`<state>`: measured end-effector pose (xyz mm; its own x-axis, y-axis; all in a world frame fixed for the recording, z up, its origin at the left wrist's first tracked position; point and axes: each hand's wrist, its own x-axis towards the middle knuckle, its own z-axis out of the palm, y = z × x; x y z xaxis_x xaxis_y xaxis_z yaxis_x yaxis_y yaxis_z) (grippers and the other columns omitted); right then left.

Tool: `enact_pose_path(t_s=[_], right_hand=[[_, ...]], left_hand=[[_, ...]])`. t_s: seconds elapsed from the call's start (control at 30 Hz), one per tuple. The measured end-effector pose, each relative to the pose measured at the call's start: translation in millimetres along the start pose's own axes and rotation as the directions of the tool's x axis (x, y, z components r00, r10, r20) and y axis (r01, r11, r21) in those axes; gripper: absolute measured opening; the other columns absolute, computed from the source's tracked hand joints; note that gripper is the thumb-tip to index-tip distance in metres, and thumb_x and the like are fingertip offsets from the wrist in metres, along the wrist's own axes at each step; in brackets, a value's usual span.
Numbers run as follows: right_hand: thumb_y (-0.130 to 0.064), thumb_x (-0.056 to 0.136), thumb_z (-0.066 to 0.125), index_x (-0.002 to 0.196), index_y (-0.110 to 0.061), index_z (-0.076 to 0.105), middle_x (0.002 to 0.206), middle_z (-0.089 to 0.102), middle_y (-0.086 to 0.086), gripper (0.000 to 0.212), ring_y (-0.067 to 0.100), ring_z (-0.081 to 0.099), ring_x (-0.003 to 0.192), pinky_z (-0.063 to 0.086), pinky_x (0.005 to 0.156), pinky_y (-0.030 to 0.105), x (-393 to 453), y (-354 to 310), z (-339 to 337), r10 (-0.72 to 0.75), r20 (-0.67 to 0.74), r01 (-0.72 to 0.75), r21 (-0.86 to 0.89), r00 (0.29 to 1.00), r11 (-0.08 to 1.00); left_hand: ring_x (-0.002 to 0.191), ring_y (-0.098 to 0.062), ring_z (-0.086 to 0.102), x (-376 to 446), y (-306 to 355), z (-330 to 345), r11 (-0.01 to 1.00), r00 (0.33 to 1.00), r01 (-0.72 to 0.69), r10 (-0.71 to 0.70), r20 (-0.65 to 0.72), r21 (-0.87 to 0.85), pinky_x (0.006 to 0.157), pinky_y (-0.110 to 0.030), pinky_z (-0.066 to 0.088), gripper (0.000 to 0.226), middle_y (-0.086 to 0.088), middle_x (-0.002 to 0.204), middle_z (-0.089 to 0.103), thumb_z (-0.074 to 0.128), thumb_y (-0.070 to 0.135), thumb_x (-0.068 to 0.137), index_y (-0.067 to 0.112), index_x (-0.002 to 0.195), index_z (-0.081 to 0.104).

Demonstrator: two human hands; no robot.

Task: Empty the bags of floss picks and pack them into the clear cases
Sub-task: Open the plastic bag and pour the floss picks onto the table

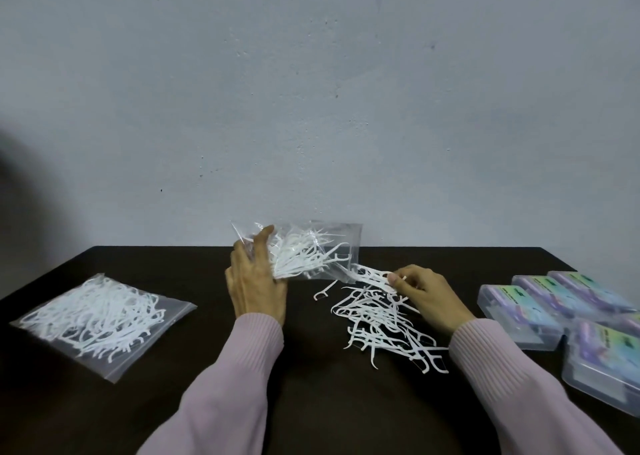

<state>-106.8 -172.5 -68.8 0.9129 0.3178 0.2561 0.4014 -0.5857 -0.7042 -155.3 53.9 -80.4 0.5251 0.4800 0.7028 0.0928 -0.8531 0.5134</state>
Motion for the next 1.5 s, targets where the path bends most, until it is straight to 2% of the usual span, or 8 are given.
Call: enact_pose_path(t_s=[0.13,0.27,0.47,0.73,1.07,1.17,1.3,1.5], right_hand=[[-0.028,0.094,0.051,0.099,-0.014,0.066,0.099,0.064,0.000,0.021,0.004,0.054,0.084,0.036,0.065,0.008,-1.2,2.4,0.0,0.017,0.100,-0.010,-0.076,0.995,0.997],[-0.029,0.090,0.058,0.106,-0.023,0.065,0.101,0.063,-0.007,0.018,0.006,0.056,0.092,0.042,0.081,0.018,-1.6,0.4,1.8,-0.004,0.103,0.017,-0.125,0.995,0.992],[-0.017,0.085,0.065,0.087,-0.028,0.067,0.083,0.067,-0.008,0.011,0.009,0.061,0.079,0.047,0.067,0.012,-5.2,-10.2,-1.0,-0.187,-0.047,0.192,0.133,0.981,0.972],[-0.034,0.067,0.069,0.111,-0.025,0.056,0.110,0.063,-0.008,0.047,0.002,0.064,0.097,0.052,0.085,0.019,-8.1,-21.6,4.3,-0.252,-0.038,0.245,0.411,0.967,0.878],[-0.018,0.094,0.050,0.121,-0.054,0.032,0.125,0.049,-0.013,0.048,0.005,0.050,0.113,0.041,0.098,0.027,-11.8,-26.8,10.6,-0.309,0.133,0.279,0.202,0.942,0.939],[-0.016,0.093,0.052,0.114,-0.047,0.043,0.112,0.056,-0.018,0.039,-0.002,0.057,0.098,0.049,0.088,0.018,-11.3,-27.6,10.0,-0.288,0.146,0.250,0.230,0.946,0.940],[-0.020,0.085,0.064,0.110,-0.028,0.060,0.113,0.063,-0.009,0.027,0.001,0.059,0.105,0.048,0.096,0.026,-8.0,-20.7,12.2,-0.246,0.172,0.200,0.247,0.954,0.948],[-0.020,0.079,0.070,0.086,-0.037,0.065,0.096,0.070,-0.010,0.019,0.008,0.065,0.091,0.054,0.086,0.030,-6.0,-20.6,9.2,-0.244,0.007,0.238,0.206,0.970,0.949]], left_hand=[[0.105,-0.034,0.050,1.5,-1.5,0.4,0.997,0.998,-0.066,0.065,-0.024,-0.040,0.090,-0.047,0.041,0.078,-0.019,0.116,0.048,0.076,-0.009,0.063,0.017,0.132,0.050],[0.095,-0.035,0.055,0.5,-0.6,4.2,0.985,0.986,-0.166,0.165,-0.028,-0.048,0.081,-0.047,0.046,0.086,-0.019,0.111,0.051,0.079,-0.014,0.053,0.017,0.128,0.051],[0.096,-0.034,0.054,-0.7,6.1,0.4,0.974,0.986,-0.165,0.167,-0.003,-0.154,0.085,-0.036,0.037,0.075,-0.019,0.117,0.048,0.079,-0.001,0.063,0.013,0.131,0.051],[0.107,-0.035,0.051,-6.7,7.4,3.8,0.940,0.944,-0.303,0.319,0.088,-0.155,0.088,-0.039,0.035,0.105,-0.019,0.119,0.047,0.083,0.043,0.043,0.022,0.132,0.032],[0.114,-0.022,0.036,-4.9,6.6,5.9,0.903,0.907,-0.419,0.421,0.013,-0.093,0.089,-0.044,0.042,0.111,-0.009,0.125,0.034,0.081,0.047,0.042,0.018,0.136,0.030],[0.112,-0.021,0.037,-5.8,8.1,4.2,0.877,0.881,-0.473,0.473,-0.022,-0.087,0.086,-0.039,0.039,0.105,-0.007,0.124,0.032,0.072,0.053,0.046,0.016,0.135,0.033],[0.112,-0.023,0.039,-6.8,10.5,5.2,0.868,0.870,-0.493,0.491,-0.039,-0.056,0.083,-0.043,0.046,0.099,-0.009,0.125,0.034,0.070,0.053,0.051,0.015,0.135,0.034],[0.113,-0.023,0.038,-7.1,9.0,5.9,0.881,0.883,-0.469,0.469,-0.014,-0.066,0.083,-0.042,0.045,0.096,-0.007,0.126,0.033,0.072,0.050,0.054,0.016,0.135,0.034]])
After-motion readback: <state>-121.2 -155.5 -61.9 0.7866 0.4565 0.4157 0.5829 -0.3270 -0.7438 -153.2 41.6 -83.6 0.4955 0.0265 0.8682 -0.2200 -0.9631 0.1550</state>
